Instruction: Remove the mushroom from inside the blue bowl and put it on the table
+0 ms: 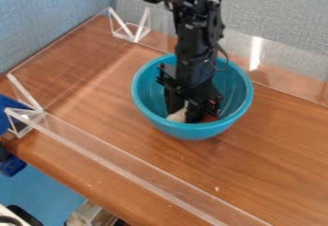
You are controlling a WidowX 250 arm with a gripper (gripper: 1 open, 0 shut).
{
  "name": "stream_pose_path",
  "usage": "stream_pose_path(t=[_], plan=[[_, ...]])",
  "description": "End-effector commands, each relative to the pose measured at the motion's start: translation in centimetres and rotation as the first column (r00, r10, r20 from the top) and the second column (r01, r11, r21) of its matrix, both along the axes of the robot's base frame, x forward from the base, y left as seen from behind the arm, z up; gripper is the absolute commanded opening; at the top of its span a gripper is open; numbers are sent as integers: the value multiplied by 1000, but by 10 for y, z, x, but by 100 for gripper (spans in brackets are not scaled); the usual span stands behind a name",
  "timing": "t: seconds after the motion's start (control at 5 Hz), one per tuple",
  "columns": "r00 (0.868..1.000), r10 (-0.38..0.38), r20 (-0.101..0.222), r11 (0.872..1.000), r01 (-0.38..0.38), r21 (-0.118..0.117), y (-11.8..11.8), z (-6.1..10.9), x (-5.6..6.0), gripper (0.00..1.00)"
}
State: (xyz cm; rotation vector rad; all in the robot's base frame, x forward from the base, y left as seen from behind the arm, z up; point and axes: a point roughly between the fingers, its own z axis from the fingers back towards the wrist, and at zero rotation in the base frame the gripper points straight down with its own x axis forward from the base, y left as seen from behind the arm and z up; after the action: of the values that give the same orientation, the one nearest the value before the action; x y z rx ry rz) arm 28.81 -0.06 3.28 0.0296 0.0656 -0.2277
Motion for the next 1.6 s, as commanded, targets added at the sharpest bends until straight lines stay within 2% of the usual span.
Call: stream_pose_path(t=[0.0,1.4], plan=[[999,-25,27,1000,25,-1,-7,7,0,0],[993,-117,25,993,117,-8,-31,1,-8,0]])
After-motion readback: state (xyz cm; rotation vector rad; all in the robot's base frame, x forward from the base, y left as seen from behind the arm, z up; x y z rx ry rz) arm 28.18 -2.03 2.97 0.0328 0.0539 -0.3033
